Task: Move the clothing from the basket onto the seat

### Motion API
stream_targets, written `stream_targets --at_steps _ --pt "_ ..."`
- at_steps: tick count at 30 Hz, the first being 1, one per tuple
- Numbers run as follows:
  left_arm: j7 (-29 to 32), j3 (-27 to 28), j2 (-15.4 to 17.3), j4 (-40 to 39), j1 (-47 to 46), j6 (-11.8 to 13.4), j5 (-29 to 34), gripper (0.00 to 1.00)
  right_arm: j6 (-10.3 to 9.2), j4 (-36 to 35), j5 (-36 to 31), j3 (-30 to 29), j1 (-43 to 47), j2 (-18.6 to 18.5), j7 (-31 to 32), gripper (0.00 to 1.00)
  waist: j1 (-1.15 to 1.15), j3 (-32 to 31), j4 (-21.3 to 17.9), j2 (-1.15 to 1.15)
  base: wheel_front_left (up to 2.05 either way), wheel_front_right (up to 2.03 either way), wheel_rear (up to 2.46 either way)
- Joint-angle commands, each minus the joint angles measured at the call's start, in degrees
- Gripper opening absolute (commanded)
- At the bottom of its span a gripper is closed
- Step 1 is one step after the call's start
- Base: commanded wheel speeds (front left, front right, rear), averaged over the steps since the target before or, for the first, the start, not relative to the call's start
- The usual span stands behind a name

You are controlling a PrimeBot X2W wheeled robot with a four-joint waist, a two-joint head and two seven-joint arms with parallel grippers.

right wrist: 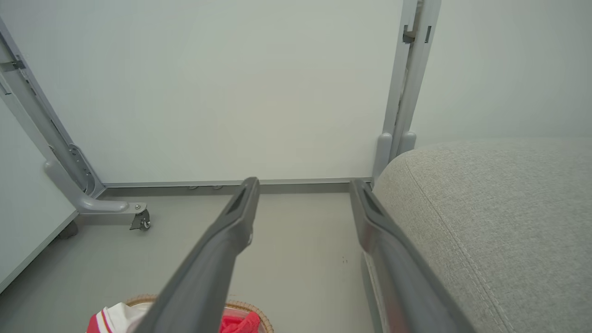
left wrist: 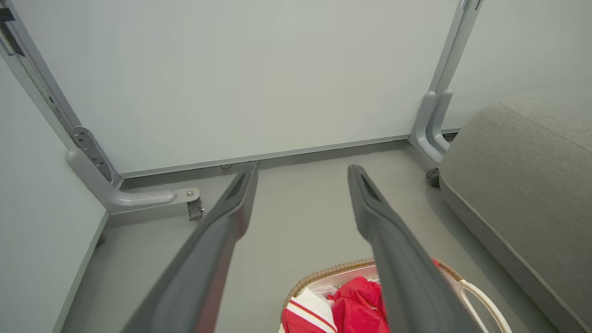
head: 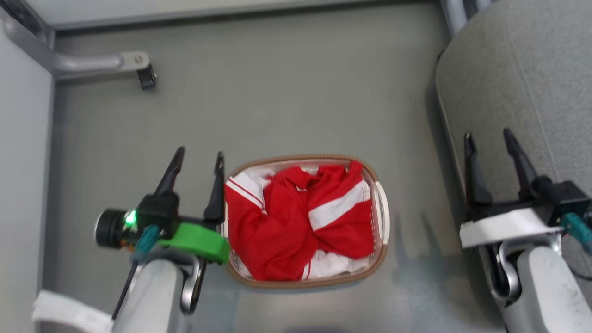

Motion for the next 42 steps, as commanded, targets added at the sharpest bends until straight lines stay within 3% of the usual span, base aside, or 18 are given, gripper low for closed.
stream_targets --at_steps 1,9,20,24,29,33,34,35,36,37,38,42 --pt "-0.1 -0.6 0.7 1.3 -3.0 -0.5 0.8 1.00 -0.02 -0.6 0.3 -0.3 -1.8 -0.2 -0.1 1.00 0.00 10.6 -2.6 0.00 0.00 0.00 0.00" --pt "0.2 -8.6 1.3 18.5 -14.7 -2.1 3.5 1.00 -0.02 -2.4 2.0 -1.5 -7.8 -0.2 -0.1 1.00 0.00 21.9 -5.1 0.00 0.00 0.00 0.00" --pt "5.0 -26.6 2.3 34.3 -23.3 -2.2 -0.7 1.00 -0.02 -3.2 4.5 -0.4 -10.4 -0.2 -0.1 1.00 0.00 28.3 -8.0 0.00 0.00 0.00 0.00" --pt "6.9 -29.3 3.8 38.1 -26.8 -1.9 0.8 1.00 -0.02 -3.5 5.4 0.3 -10.9 -0.2 -0.1 1.00 0.00 29.4 -9.0 0.00 0.00 0.00 0.00" --pt "8.6 -30.1 3.9 42.0 -29.5 1.1 2.4 1.00 -0.02 -3.5 6.6 1.0 -10.4 -0.2 -0.1 1.00 0.00 30.0 -9.9 0.00 0.00 0.00 0.00" --pt "10.4 -30.3 3.6 44.7 -30.2 0.9 1.7 1.00 -0.02 -3.0 7.2 1.4 -10.2 -0.2 -0.1 1.00 0.00 29.9 -10.4 0.00 0.00 0.00 0.00" --pt "10.5 -30.2 3.5 45.0 -30.3 0.9 1.5 0.76 -0.02 -2.8 7.2 1.5 -10.1 -0.2 -0.1 1.00 0.00 29.8 -10.5 0.00 0.00 0.00 0.00" --pt "10.5 -30.3 3.4 45.3 -30.2 0.9 1.4 0.67 -0.02 -2.7 7.3 1.6 -10.1 -0.2 -0.1 1.00 0.00 29.6 -10.5 0.00 0.00 0.00 0.00" --pt "10.3 -30.3 3.4 45.6 -30.2 0.9 1.2 0.35 -0.02 -2.6 7.5 1.7 -10.0 -0.2 -0.1 1.00 0.00 29.4 -10.6 0.00 0.00 0.00 0.00" --pt "10.1 -30.3 3.2 46.0 -30.0 0.9 0.9 0.12 -0.02 -2.4 7.6 1.8 -9.9 -0.2 -0.1 1.00 0.00 29.0 -10.6 0.00 0.00 0.00 0.00" --pt "9.8 -30.3 3.1 46.1 -29.8 0.8 0.8 0.02 -0.02 -2.3 7.6 1.8 -9.8 -0.2 -0.1 1.00 0.00 28.7 -10.6 0.00 0.00 0.00 0.00" --pt "8.6 -30.8 2.6 46.5 -28.5 0.3 0.2 0.00 -0.02 -1.6 7.5 2.2 -9.0 -0.2 -0.1 1.00 0.00 26.7 -10.2 0.00 0.00 0.00 0.00"
